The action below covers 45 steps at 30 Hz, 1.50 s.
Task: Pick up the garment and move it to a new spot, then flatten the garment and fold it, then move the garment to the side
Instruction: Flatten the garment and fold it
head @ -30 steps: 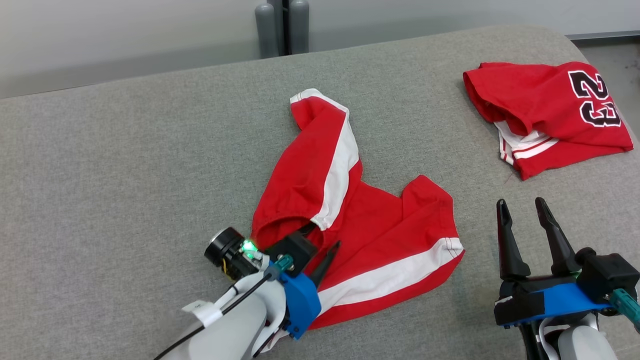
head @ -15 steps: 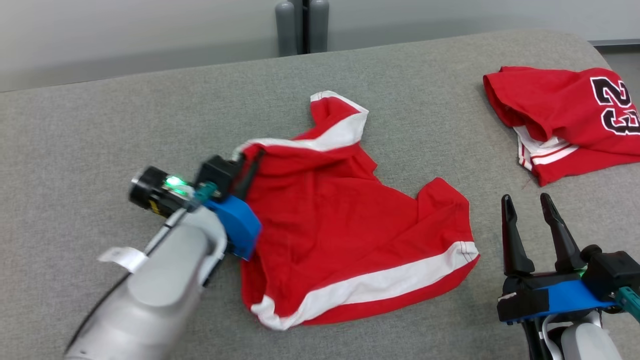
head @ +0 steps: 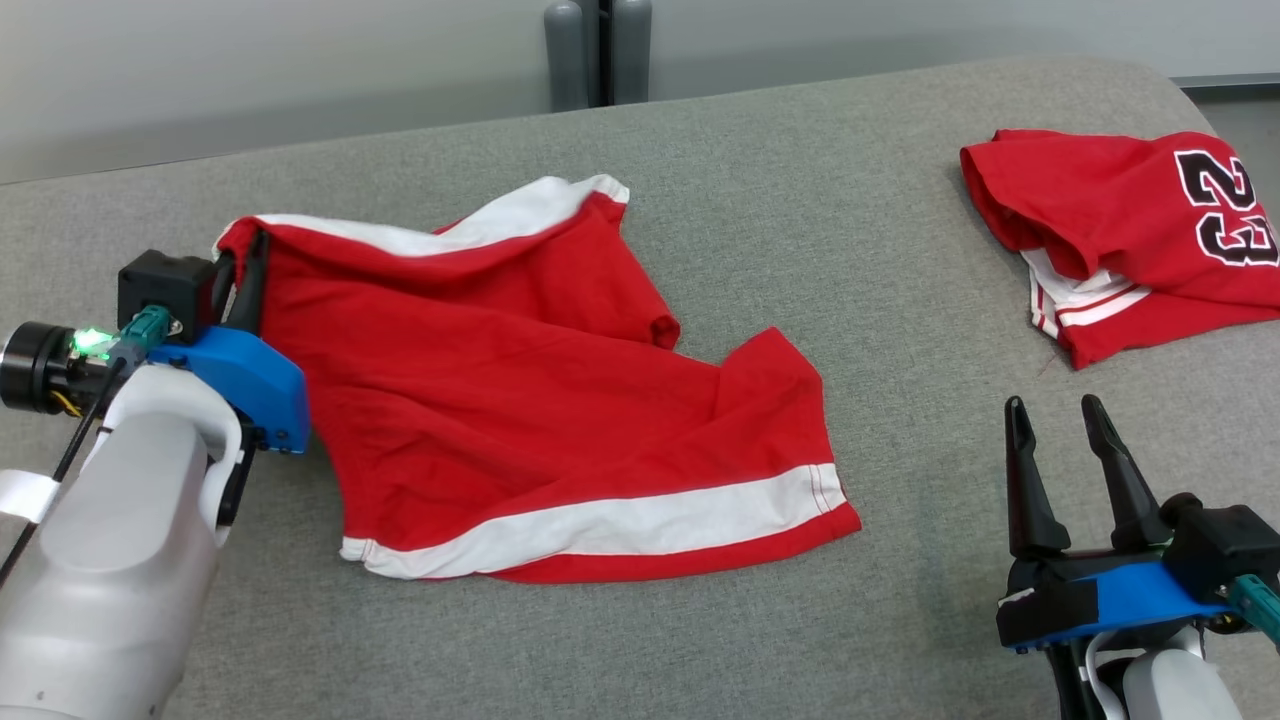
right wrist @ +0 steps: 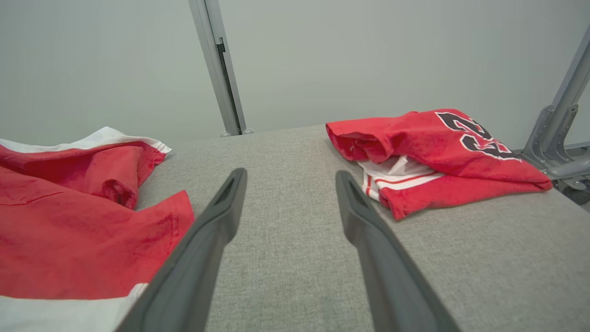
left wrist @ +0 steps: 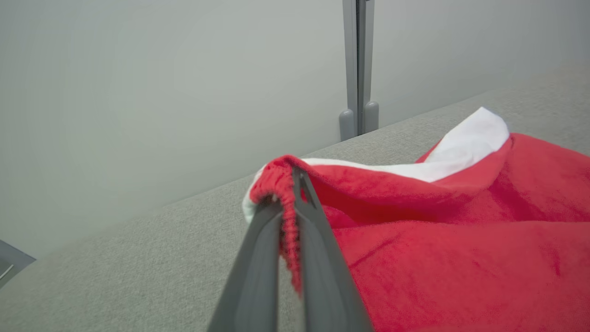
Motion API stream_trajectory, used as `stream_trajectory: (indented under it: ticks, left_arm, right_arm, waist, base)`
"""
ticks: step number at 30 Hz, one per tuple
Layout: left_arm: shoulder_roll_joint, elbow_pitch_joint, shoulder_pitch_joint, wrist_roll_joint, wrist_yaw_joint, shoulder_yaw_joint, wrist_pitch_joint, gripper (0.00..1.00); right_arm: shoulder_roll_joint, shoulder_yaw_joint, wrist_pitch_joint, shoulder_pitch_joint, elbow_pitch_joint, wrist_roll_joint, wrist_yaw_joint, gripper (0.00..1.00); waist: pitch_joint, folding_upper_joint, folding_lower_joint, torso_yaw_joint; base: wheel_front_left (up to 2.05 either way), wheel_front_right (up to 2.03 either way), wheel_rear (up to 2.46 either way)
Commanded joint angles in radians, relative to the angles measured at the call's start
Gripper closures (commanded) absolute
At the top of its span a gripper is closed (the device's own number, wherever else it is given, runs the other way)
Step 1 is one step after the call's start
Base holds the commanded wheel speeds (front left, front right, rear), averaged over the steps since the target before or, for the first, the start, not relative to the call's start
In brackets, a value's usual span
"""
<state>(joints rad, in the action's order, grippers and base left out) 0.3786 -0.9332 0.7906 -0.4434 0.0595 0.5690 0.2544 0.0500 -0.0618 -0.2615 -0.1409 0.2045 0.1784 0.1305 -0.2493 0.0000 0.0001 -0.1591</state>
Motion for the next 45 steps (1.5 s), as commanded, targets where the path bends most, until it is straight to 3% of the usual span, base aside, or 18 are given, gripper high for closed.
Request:
stream_trajectory:
  ticks: [1,2,3,4,11,25,35,45]
  left_arm:
    - [-0.008,-0.004,-0.01,-0.005,-0.005,0.002,0.006,1.0]
    - [-0.008,-0.008,-0.017,-0.006,-0.006,0.003,0.005,0.85]
    - [-0.007,-0.011,-0.024,-0.005,-0.007,0.005,0.006,0.33]
    - [-0.011,-0.013,-0.032,-0.008,-0.006,0.005,0.007,0.0]
    - [-0.039,0.02,-0.1,-0.031,-0.012,-0.018,0.011,0.0]
    - [-0.073,0.287,-0.374,-0.012,-0.069,-0.104,0.012,0.0]
    - [-0.089,0.617,-0.564,0.097,-0.148,-0.266,0.012,0.0]
    - [-0.164,0.817,-0.727,0.203,-0.166,-0.436,0.011,0.0]
  right_arm:
    - [0.001,-0.002,-0.005,-0.003,0.005,0.002,0.001,0.0]
    - [0.001,-0.001,-0.005,-0.001,0.009,0.002,0.001,0.0]
    - [0.001,0.0,-0.005,0.001,0.011,0.002,0.001,0.0]
    - [0.001,0.002,-0.005,0.001,0.014,0.002,0.001,0.0]
    - [0.001,0.008,-0.005,0.002,0.025,-0.001,0.001,0.0]
    - [0.001,0.002,-0.005,0.037,0.028,-0.016,0.001,0.0]
    - [0.001,0.01,-0.005,0.066,0.007,-0.026,0.001,0.0]
    - [0.001,0.004,0.03,0.113,-0.044,-0.056,0.001,0.0]
  waist:
    - [0.002,0.0,-0.0001,0.001]
    - [0.002,0.0,-0.0001,0.002]
    - [0.003,0.0,-0.0001,0.004]
    - [0.005,0.0,-0.0001,0.005]
    - [0.031,0.0,-0.0001,0.019]
    - [0.096,0.0,-0.0001,0.09]
    - [0.138,0.0,-0.0001,0.126]
    - [0.167,0.0,-0.0001,0.145]
  base:
    - [0.0,0.0,0.0]
    - [0.0,0.0,0.0]
    - [0.0,0.0,0.0]
    - [0.0,0.0,0.0]
    - [0.0,0.0,0.0]
    - [0.0,0.0,0.0]
    - [0.0,0.0,0.0]
    - [0.0,0.0,0.0]
